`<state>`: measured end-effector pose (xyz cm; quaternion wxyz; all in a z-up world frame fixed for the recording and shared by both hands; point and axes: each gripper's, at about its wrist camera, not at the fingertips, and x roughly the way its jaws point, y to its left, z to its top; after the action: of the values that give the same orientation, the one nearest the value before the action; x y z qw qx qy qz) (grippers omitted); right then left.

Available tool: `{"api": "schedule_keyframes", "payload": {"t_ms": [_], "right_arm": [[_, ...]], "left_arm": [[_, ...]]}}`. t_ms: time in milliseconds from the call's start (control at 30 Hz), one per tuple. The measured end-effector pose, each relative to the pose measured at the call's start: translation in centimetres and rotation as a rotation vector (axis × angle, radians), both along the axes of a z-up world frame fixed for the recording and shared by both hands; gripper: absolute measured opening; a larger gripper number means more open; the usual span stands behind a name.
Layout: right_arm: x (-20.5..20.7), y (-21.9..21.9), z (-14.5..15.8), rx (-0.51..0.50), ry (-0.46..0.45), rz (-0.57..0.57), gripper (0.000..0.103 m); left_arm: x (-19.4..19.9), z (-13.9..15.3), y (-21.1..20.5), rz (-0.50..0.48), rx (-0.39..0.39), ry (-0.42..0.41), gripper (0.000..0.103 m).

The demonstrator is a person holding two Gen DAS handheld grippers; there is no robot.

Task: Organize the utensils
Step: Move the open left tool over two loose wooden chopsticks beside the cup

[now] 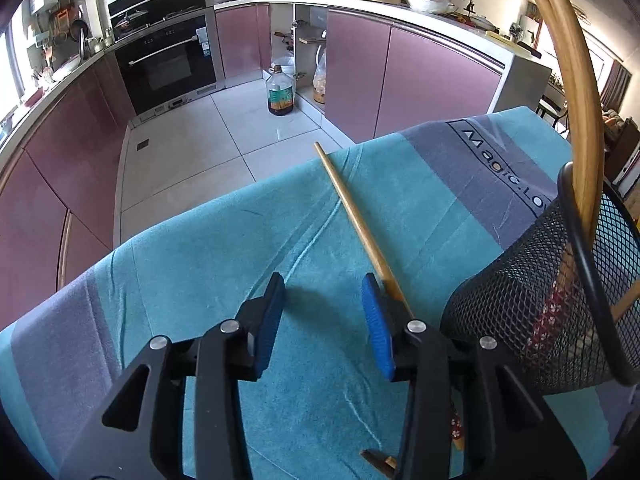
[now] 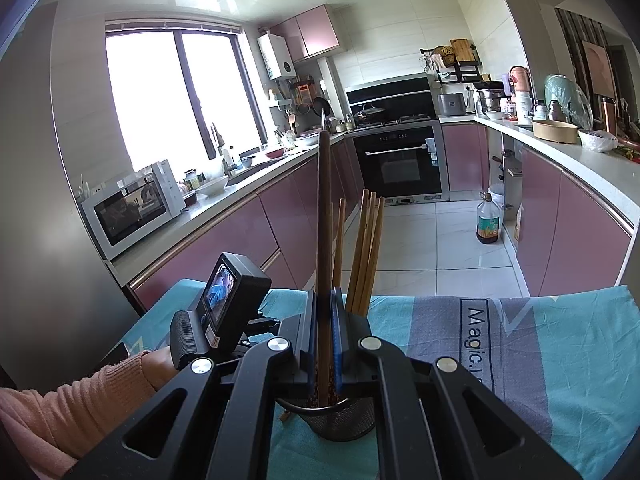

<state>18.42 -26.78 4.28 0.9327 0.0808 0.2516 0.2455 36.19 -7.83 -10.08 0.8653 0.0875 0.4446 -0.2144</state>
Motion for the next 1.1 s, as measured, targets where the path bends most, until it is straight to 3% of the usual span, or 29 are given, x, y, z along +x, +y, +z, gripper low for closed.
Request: {"api": "schedule_keyframes", "payload": {"t_ms": [133, 733, 1100], "right_arm": [[0.0, 0.0, 0.0, 0.002, -0.002, 0.0, 0.005], [-0.8, 0.6, 0.6, 0.014, -0.021, 0.018, 0.005], [-1.3, 0.9, 0.6, -0.008, -0.027, 0.014, 0.005]], "left_arm": [[-1.2, 0.6, 1.5, -0.019, -0.062, 0.024, 0.04], [-14.7, 0.5, 4.7, -0.01, -0.096, 0.102, 0.033], [-16.7, 0.1, 3.5, 0.009, -0.106, 0.136, 0.033]]}}
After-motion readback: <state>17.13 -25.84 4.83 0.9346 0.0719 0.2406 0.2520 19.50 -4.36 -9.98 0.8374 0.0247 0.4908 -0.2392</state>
